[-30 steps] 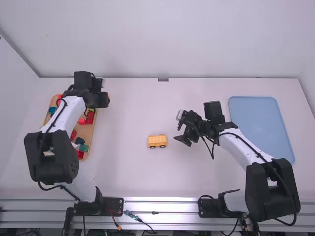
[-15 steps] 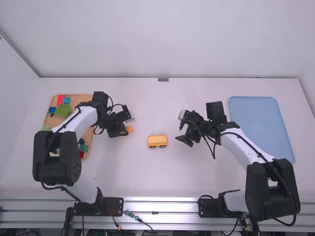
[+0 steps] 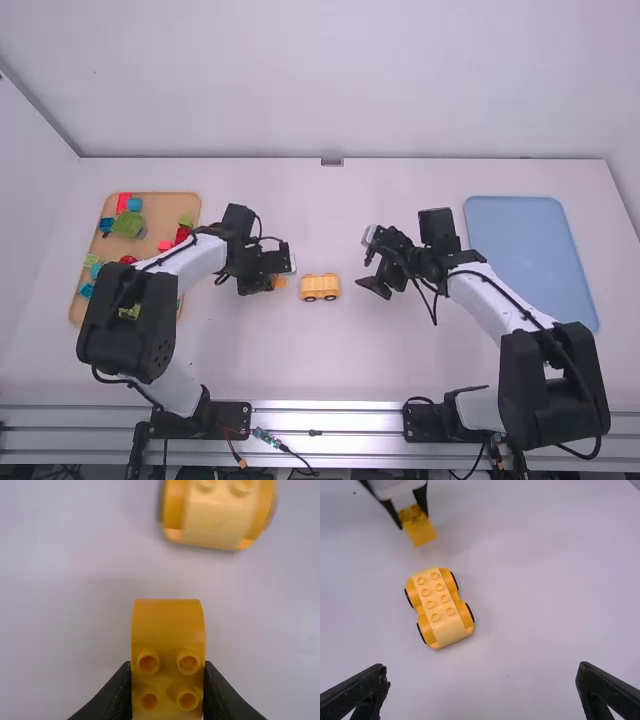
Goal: Assemble lego blocks to make yellow taxi
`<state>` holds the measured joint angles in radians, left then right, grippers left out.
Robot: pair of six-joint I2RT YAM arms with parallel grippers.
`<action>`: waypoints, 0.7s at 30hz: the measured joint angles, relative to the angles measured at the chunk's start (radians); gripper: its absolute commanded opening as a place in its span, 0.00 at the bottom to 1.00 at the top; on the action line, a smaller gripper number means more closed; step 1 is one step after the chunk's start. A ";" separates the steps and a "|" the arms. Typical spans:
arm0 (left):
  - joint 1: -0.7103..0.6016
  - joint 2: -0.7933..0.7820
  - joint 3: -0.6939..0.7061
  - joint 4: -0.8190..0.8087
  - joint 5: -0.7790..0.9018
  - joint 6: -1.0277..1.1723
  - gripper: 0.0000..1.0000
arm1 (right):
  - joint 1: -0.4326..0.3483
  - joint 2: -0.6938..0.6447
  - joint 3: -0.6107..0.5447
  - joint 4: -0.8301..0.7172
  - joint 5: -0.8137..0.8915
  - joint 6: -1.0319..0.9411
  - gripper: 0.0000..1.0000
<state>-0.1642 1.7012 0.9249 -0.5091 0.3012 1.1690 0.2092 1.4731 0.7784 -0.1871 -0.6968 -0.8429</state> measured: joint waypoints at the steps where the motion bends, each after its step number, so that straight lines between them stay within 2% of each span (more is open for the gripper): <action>1: -0.002 0.000 -0.005 -0.002 -0.001 0.005 0.01 | 0.000 0.000 0.000 0.000 0.000 0.003 0.99; 5: 0.005 0.000 -0.065 0.019 -0.021 0.069 0.02 | -0.014 0.000 0.000 -0.006 -0.006 0.001 0.99; 9: 0.007 0.000 -0.109 0.110 -0.022 0.093 0.02 | -0.022 0.000 0.000 -0.003 -0.019 -0.002 0.99; 10: 0.007 0.000 -0.119 0.132 -0.022 0.097 0.05 | -0.021 0.000 0.000 -0.004 -0.020 0.002 0.99; 11: 0.007 0.000 -0.126 0.147 -0.022 0.097 0.20 | -0.021 0.000 0.000 -0.004 -0.022 0.000 0.99; 12: 0.007 0.000 -0.131 0.165 -0.019 0.093 0.65 | -0.021 0.000 0.000 -0.005 -0.023 -0.002 0.99; 13: 0.007 0.000 -0.133 0.179 -0.018 0.087 0.99 | -0.021 0.000 0.000 -0.006 -0.023 0.001 0.99; 21: 0.007 -0.001 -0.101 0.106 -0.018 0.014 0.99 | -0.021 0.000 0.000 -0.006 -0.026 0.001 0.99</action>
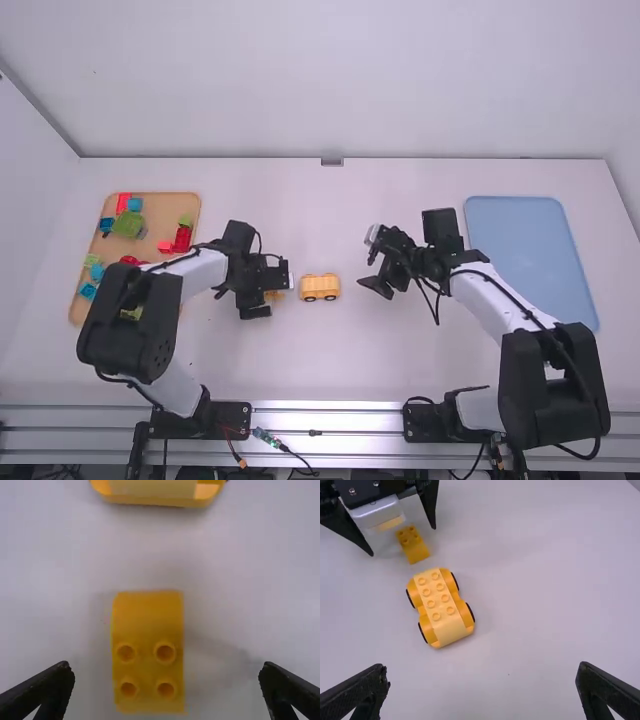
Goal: Assemble lego blocks to make yellow taxi
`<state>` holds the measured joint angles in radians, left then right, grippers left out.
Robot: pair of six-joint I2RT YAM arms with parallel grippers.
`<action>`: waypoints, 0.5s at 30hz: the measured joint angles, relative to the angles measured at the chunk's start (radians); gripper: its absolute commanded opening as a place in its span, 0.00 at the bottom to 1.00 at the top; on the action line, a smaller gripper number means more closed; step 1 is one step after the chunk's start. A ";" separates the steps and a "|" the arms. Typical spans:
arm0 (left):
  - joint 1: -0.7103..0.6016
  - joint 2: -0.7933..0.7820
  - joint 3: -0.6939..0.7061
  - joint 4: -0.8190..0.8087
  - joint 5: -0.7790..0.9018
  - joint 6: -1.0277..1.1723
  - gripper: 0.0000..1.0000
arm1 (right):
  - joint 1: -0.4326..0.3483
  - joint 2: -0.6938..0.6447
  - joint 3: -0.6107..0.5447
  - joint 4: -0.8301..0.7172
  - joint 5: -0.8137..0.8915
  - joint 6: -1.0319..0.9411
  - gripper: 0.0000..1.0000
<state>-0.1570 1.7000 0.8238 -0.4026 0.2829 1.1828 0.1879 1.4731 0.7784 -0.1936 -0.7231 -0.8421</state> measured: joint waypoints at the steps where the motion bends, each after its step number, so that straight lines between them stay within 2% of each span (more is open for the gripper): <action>1: 0.000 0.000 0.022 -0.016 0.000 -0.011 0.99 | 0.000 0.000 0.000 0.000 0.000 -0.002 0.99; 4: 0.002 0.000 0.092 -0.062 0.022 -0.032 0.99 | 0.000 0.000 0.000 -0.001 -0.002 -0.017 0.99; 8: 0.045 -0.008 0.146 -0.125 0.142 0.029 0.99 | 0.000 -0.001 -0.029 0.036 -0.032 -0.070 0.99; 15: 0.208 -0.016 0.026 -0.045 0.367 0.190 0.99 | -0.020 -0.002 -0.159 0.240 -0.137 -0.111 0.99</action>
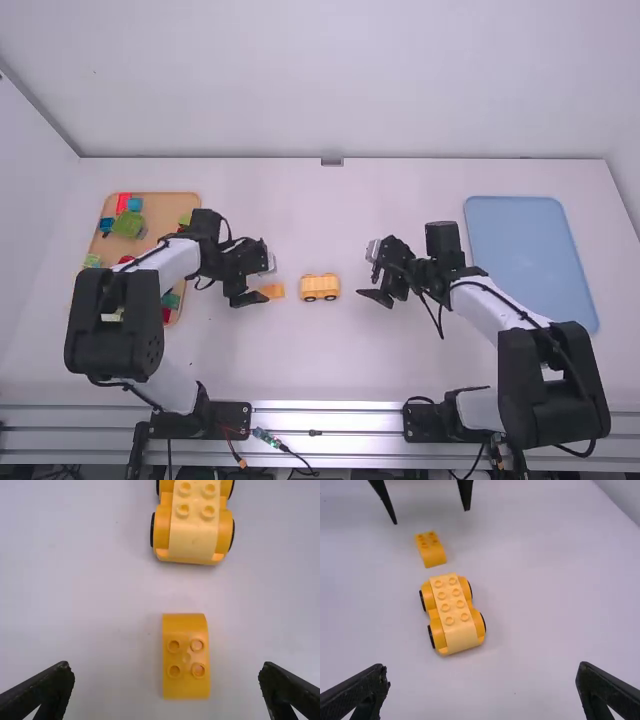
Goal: Assemble lego blocks to make yellow taxi
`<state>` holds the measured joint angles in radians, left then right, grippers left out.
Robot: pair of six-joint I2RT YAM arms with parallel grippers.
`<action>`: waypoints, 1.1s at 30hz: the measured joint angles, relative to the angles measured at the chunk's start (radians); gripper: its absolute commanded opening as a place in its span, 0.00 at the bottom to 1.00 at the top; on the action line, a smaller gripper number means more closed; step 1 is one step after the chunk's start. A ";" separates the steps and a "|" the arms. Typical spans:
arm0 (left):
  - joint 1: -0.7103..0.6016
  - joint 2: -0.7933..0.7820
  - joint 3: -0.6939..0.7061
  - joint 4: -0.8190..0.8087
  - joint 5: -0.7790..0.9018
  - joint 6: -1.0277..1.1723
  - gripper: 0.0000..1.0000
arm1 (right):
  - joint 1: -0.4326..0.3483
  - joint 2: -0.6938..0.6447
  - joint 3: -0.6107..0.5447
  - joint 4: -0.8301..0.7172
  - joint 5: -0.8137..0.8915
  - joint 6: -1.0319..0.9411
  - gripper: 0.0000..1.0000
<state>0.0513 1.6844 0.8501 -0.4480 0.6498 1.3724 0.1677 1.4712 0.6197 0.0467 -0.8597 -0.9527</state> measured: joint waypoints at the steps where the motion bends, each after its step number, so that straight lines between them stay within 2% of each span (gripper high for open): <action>1: 0.016 0.000 -0.032 0.034 0.028 0.019 0.99 | -0.002 0.000 -0.023 0.041 -0.015 -0.003 0.99; 7: 0.023 0.000 -0.181 0.311 0.110 0.006 0.99 | 0.032 0.001 -0.128 0.252 -0.052 0.045 0.99; 10: 0.023 0.000 -0.234 0.423 0.124 -0.023 0.99 | 0.059 0.034 -0.143 0.354 -0.060 0.057 0.99; 13: 0.023 0.000 -0.293 0.542 0.135 -0.065 0.99 | 0.080 0.130 -0.144 0.488 -0.064 0.091 0.99; 15: 0.023 0.000 -0.331 0.615 0.145 -0.095 0.99 | 0.082 0.190 -0.142 0.525 -0.069 0.115 0.99; 18: 0.023 0.000 -0.377 0.702 0.165 -0.145 0.99 | 0.075 0.274 -0.115 0.496 -0.095 0.135 0.99; 25: 0.023 0.000 -0.399 0.743 0.169 -0.226 0.99 | 0.089 0.446 0.064 0.339 -0.188 0.085 0.99; 33: 0.020 0.000 -0.362 0.669 0.158 -0.249 0.99 | 0.185 0.510 0.076 0.443 -0.136 0.086 0.99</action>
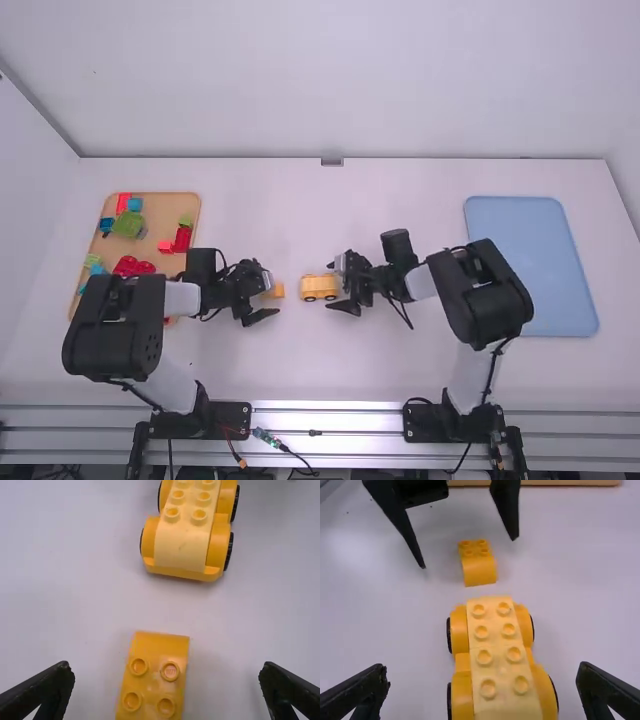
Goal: Assemble lego blocks to make yellow taxi
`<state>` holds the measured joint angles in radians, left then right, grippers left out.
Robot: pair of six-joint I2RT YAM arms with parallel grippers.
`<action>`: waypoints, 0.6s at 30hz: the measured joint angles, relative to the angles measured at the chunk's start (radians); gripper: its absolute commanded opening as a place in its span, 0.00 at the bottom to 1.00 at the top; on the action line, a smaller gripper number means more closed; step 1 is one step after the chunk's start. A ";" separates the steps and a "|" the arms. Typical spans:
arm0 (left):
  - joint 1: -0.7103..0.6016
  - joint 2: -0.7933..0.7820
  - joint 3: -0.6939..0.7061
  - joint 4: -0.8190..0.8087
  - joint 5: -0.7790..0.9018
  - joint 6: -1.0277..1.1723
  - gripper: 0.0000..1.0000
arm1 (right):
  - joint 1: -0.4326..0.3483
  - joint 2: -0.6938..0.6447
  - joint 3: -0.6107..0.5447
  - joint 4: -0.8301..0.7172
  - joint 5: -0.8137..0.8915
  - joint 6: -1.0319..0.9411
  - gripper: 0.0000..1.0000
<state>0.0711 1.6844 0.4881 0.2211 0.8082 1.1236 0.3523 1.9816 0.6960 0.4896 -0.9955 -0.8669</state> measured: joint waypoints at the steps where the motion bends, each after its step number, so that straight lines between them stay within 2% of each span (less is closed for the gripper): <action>1: 0.000 0.000 0.005 0.000 0.000 -0.001 0.99 | 0.008 0.000 -0.008 0.026 0.021 0.013 0.99; 9: 0.000 0.000 0.011 0.000 0.000 0.001 0.99 | 0.055 0.043 -0.023 0.119 0.111 0.072 0.99; 14: 0.000 0.000 0.011 0.000 0.012 0.016 0.99 | 0.052 0.146 0.049 0.093 0.063 0.087 1.00; 18: 0.000 0.000 0.011 -0.002 0.015 0.028 0.99 | 0.036 0.166 0.084 0.078 0.032 0.093 0.96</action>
<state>0.0711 1.6844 0.4992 0.2192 0.8230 1.1515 0.3885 2.1471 0.7803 0.5678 -0.9630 -0.7734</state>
